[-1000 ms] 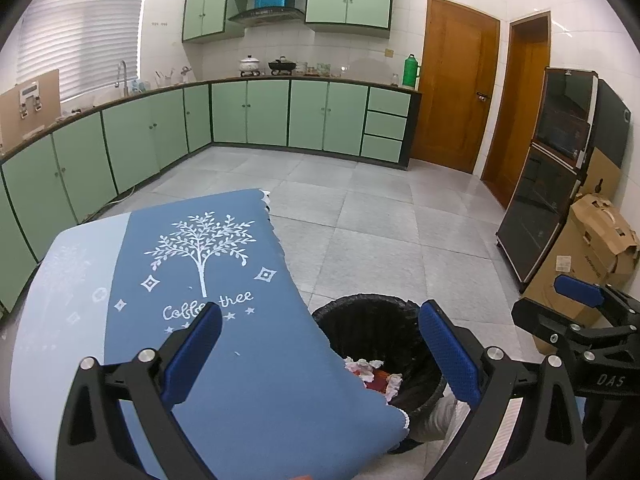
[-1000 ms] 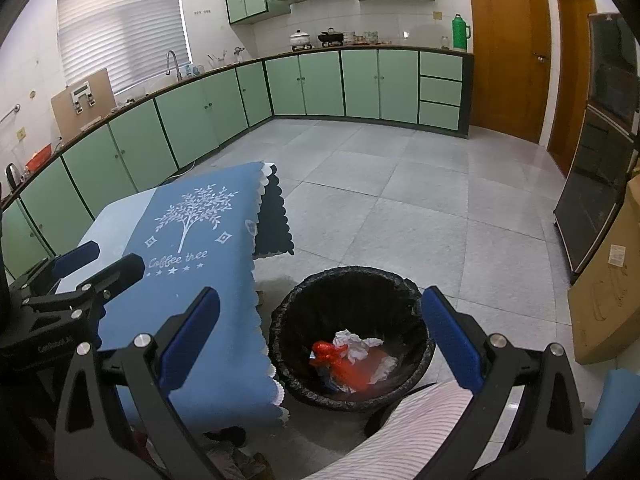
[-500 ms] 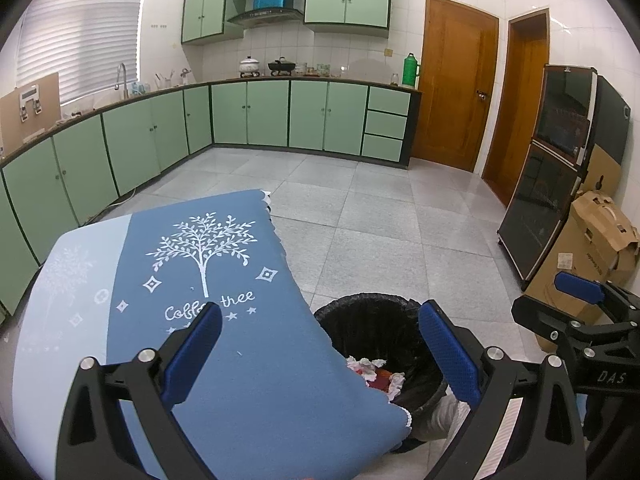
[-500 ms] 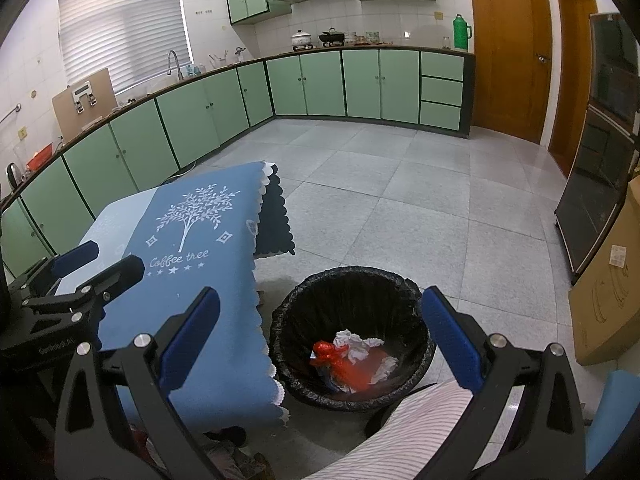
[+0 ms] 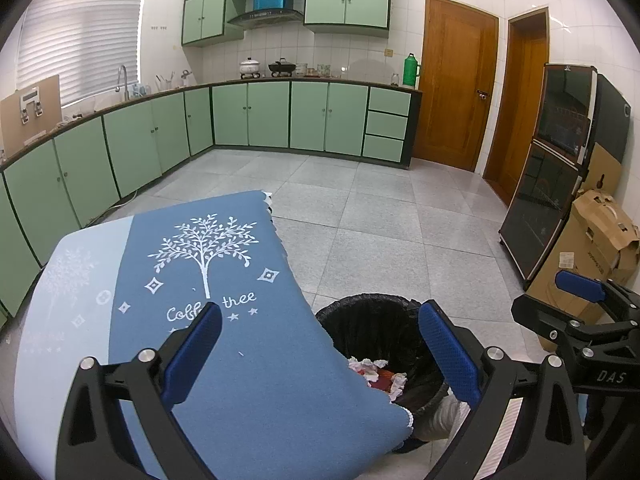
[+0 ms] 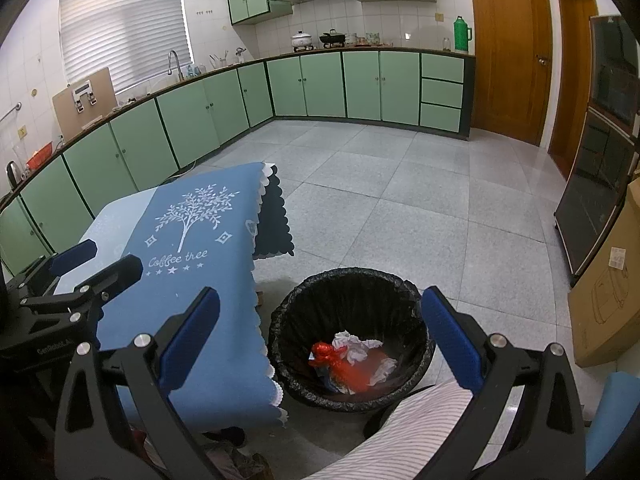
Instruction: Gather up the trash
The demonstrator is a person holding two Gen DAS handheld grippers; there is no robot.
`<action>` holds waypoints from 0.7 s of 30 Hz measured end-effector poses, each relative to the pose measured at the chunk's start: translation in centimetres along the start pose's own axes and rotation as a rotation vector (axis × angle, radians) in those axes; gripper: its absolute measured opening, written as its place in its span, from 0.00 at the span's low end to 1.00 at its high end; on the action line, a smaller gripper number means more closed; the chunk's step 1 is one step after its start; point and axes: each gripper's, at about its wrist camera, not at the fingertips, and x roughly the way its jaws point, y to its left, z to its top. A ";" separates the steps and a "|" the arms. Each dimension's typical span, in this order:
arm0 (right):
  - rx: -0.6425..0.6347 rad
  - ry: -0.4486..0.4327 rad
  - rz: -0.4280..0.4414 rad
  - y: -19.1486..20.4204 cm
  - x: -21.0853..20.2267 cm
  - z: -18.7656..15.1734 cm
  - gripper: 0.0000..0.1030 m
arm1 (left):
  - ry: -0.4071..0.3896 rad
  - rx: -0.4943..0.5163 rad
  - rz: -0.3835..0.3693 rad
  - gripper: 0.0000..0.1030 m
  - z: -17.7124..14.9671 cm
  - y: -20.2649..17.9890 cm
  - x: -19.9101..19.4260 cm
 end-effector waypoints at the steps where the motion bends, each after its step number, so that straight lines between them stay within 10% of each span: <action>1: 0.001 -0.001 0.002 0.0 0.0 0.0 0.95 | 0.001 0.000 0.000 0.94 0.0 0.0 0.0; 21: 0.000 -0.003 0.004 0.1 0.0 -0.2 0.95 | 0.000 0.000 0.001 0.94 0.0 0.0 0.0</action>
